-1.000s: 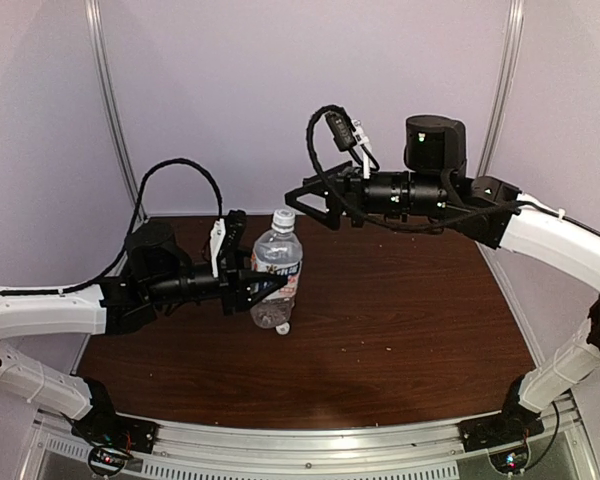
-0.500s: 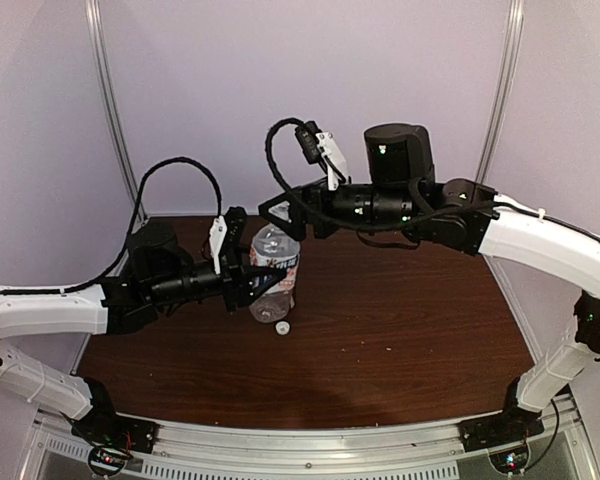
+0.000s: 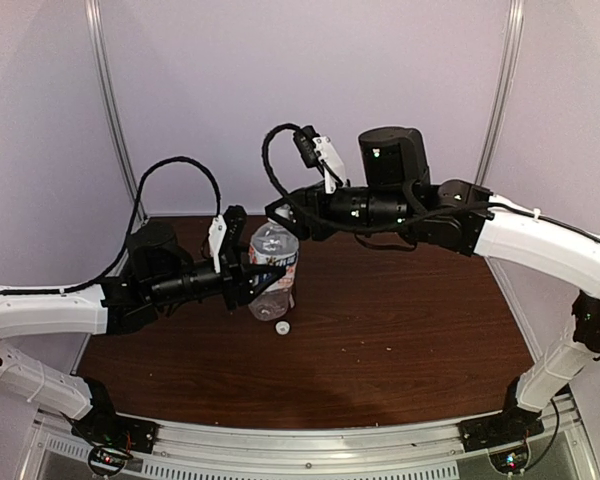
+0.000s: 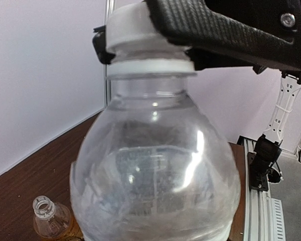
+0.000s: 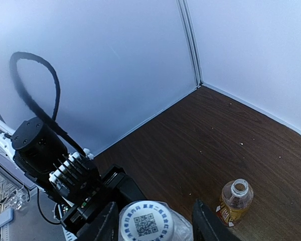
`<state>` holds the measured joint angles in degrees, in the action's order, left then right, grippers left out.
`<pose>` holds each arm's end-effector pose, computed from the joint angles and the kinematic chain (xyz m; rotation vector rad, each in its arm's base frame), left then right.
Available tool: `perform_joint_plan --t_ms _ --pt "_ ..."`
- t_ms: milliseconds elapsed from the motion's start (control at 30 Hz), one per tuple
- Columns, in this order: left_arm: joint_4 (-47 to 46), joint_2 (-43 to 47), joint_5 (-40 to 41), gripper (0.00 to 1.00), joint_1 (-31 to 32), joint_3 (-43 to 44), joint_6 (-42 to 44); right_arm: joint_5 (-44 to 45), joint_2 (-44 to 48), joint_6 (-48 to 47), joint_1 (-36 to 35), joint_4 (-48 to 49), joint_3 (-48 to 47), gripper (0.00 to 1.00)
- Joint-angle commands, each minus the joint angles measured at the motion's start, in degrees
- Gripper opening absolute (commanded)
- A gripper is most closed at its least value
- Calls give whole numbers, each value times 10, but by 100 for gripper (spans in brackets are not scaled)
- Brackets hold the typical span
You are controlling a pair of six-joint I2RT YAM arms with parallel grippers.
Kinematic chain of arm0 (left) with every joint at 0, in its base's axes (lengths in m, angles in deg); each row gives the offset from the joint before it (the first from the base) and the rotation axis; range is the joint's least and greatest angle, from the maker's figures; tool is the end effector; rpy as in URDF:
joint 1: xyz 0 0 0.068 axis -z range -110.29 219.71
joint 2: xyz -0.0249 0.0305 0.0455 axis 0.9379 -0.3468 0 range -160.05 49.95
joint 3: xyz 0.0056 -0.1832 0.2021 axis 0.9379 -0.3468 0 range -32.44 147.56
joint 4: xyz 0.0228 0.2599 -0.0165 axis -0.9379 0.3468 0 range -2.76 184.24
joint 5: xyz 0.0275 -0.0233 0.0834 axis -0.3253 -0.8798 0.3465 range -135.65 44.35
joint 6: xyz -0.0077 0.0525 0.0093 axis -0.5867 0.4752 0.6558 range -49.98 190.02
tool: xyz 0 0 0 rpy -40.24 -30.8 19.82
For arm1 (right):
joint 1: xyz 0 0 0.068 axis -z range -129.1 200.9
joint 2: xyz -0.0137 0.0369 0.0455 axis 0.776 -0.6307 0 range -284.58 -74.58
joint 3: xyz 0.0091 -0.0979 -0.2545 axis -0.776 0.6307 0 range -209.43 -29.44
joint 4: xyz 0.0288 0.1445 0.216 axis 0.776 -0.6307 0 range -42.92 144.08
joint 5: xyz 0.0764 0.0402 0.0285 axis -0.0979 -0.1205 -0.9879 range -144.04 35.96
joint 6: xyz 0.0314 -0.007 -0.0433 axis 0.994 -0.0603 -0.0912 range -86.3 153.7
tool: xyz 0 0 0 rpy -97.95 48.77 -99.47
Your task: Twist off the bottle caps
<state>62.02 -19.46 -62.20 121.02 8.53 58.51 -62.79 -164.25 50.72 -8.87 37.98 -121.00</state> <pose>0.1665 -0.2241 0.2906 0.8078 1.5367 -1.0608 0.1802 0.3200 0.4187 -0.8197 1.7752 1.0606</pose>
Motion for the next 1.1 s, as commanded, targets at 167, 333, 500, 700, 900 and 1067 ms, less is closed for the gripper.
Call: perform_joint_plan --t_ms 167,333,500,700,900,1067 --pt "-14 12 16 35 -2 10 -1 -6 -7 0 -3 8 -16 38" --pt "-13 13 19 35 -2 7 1 -8 -2 -10 -3 12 -13 26" --pt "1 22 15 35 -2 3 13 -41 13 -33 11 29 5 17" --pt "11 39 -59 35 -2 -6 34 -230 31 -96 59 49 21 15" --pt "-3 46 -243 35 -3 -6 39 -382 24 -207 88 0 -1 17" --pt "-31 35 -317 34 -3 -5 18 -465 15 -249 94 -18 -6 21"
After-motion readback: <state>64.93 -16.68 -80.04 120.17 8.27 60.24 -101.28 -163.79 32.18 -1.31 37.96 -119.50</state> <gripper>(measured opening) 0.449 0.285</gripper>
